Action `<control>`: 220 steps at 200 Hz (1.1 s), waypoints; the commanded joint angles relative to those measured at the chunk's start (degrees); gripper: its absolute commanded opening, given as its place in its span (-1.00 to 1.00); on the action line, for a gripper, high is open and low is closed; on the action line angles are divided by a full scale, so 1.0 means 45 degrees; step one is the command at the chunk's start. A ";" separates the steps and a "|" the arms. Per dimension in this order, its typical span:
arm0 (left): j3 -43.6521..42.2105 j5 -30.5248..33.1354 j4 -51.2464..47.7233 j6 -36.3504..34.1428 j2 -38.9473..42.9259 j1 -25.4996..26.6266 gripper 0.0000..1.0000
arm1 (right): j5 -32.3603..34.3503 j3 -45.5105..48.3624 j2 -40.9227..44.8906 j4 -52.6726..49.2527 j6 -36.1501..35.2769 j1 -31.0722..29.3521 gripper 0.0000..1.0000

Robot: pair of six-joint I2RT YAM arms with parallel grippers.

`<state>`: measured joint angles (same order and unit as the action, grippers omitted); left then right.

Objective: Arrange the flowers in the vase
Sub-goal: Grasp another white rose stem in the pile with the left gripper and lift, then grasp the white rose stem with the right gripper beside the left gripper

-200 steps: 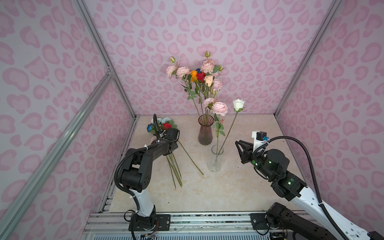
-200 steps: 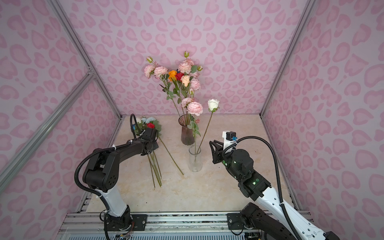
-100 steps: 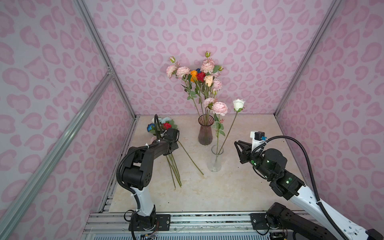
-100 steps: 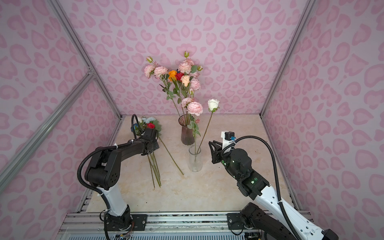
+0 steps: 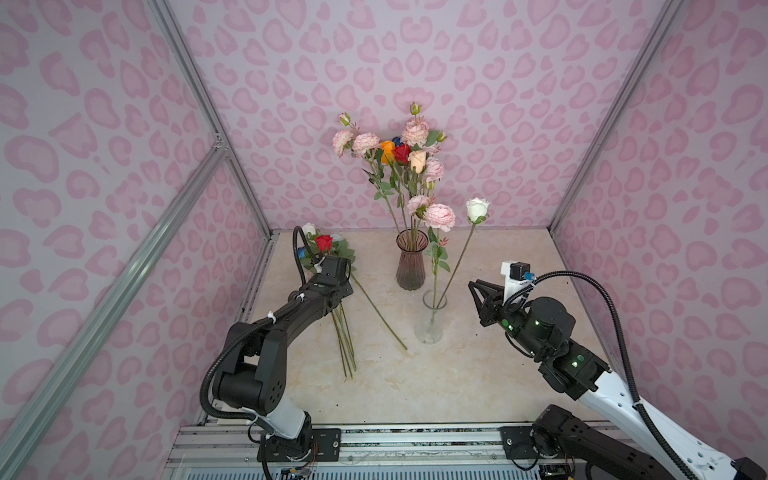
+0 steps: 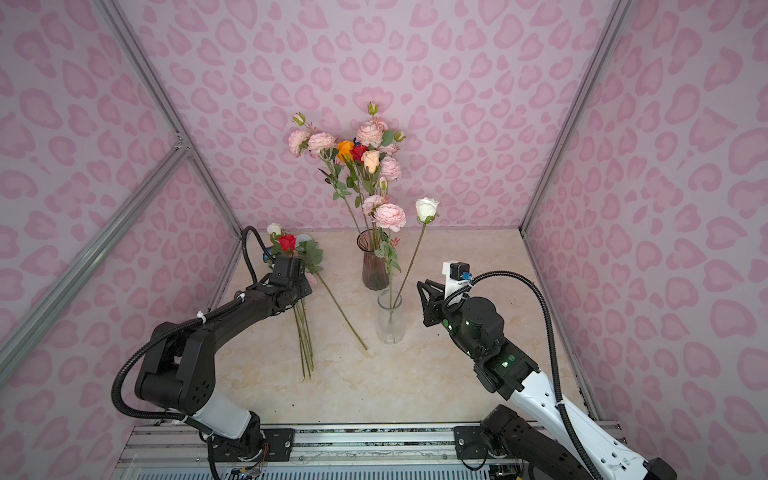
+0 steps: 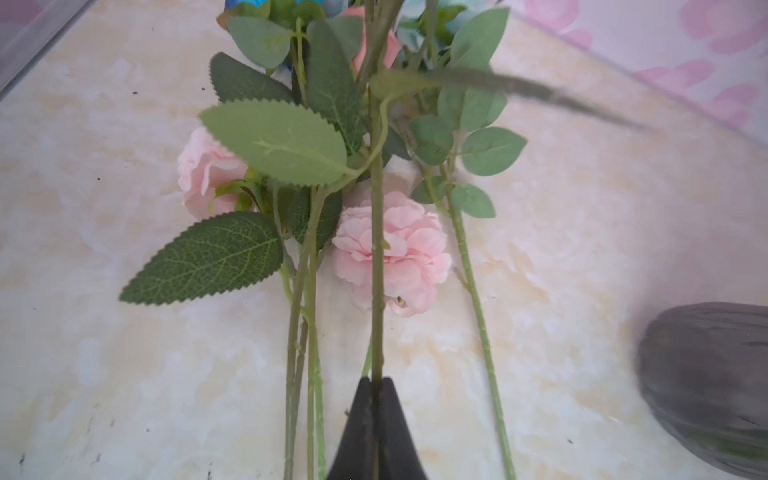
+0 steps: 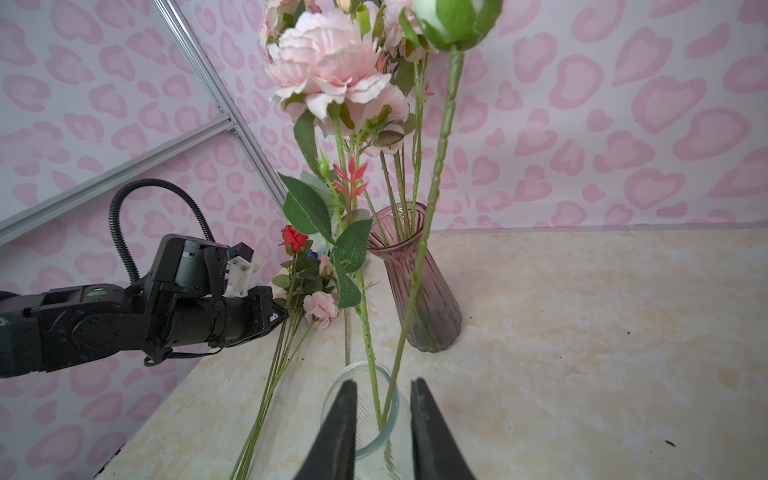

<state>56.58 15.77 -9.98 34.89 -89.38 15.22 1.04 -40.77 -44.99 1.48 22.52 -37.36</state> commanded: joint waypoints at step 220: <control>-0.2343 -0.6299 0.6104 -0.4898 0.9297 0.5155 -0.94 | -0.1354 -0.5017 -0.2684 -0.0384 -0.1536 -0.4145 -0.10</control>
<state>45.17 -10.41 16.25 18.87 -48.07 34.13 -4.56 -60.51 -55.24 -1.06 17.32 -54.08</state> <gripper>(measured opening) 0.061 0.419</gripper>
